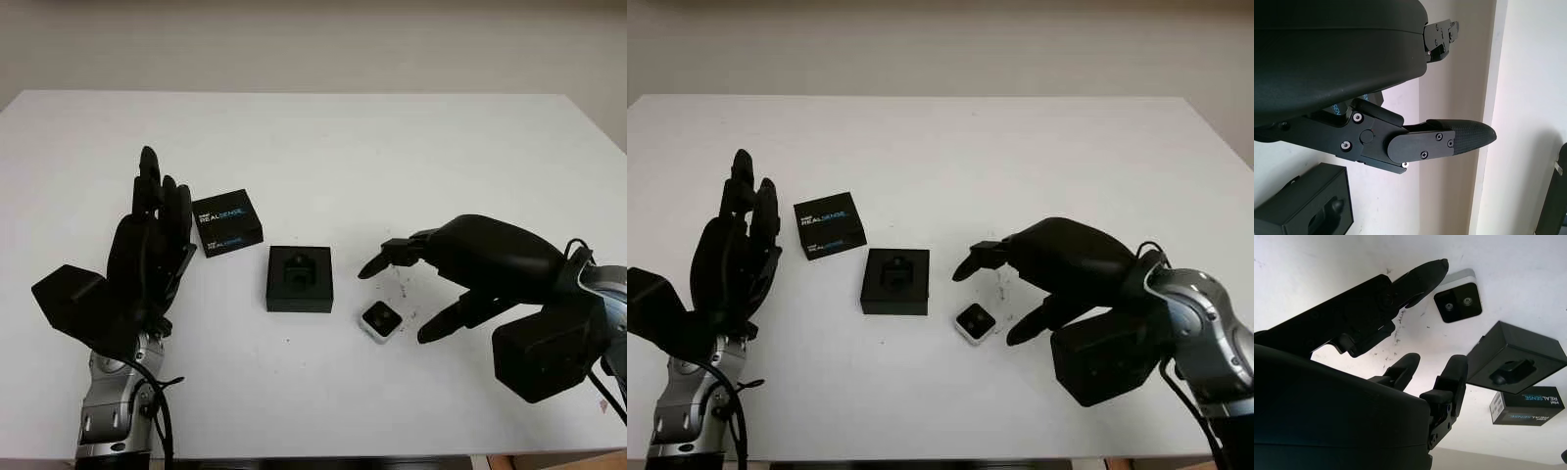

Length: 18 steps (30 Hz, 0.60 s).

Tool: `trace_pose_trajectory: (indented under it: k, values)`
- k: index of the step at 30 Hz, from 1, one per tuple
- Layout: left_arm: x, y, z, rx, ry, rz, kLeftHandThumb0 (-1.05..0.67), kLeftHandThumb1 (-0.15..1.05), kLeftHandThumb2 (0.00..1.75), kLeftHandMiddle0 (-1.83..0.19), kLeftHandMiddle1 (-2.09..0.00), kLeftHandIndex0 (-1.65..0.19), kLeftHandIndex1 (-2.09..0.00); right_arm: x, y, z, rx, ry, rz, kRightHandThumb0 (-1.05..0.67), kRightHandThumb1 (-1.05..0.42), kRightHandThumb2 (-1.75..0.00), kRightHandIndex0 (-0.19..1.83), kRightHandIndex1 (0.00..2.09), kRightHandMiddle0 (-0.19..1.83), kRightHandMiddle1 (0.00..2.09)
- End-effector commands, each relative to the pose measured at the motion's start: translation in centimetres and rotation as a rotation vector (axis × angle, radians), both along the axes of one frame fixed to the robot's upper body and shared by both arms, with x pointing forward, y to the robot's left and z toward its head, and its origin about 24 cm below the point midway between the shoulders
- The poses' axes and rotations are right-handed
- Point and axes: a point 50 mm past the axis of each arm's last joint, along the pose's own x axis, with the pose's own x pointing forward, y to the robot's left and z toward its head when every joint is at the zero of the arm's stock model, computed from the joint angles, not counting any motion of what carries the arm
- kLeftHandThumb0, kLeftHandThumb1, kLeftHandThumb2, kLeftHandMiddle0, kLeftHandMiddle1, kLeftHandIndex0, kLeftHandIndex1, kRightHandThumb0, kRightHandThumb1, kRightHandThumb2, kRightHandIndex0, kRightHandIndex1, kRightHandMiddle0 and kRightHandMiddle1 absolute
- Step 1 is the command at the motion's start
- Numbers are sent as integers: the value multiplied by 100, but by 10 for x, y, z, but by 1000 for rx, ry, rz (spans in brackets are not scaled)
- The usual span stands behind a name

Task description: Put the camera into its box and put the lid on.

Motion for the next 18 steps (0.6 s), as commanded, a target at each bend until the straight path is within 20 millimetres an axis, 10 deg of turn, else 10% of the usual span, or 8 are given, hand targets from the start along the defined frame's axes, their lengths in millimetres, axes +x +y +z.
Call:
trace_pose_trajectory:
  k: [1,18]
  values:
    - [-2,2,3,2,-14,2,-71,105,48,19,0,19,0,-1,1,-6,7,11,5,-48,-74,-5,42,55,20,86]
    - [-3,2,1,-8,-11,2,-71,105,45,19,0,19,0,3,3,-22,21,0,32,-50,-77,-6,25,91,17,100]
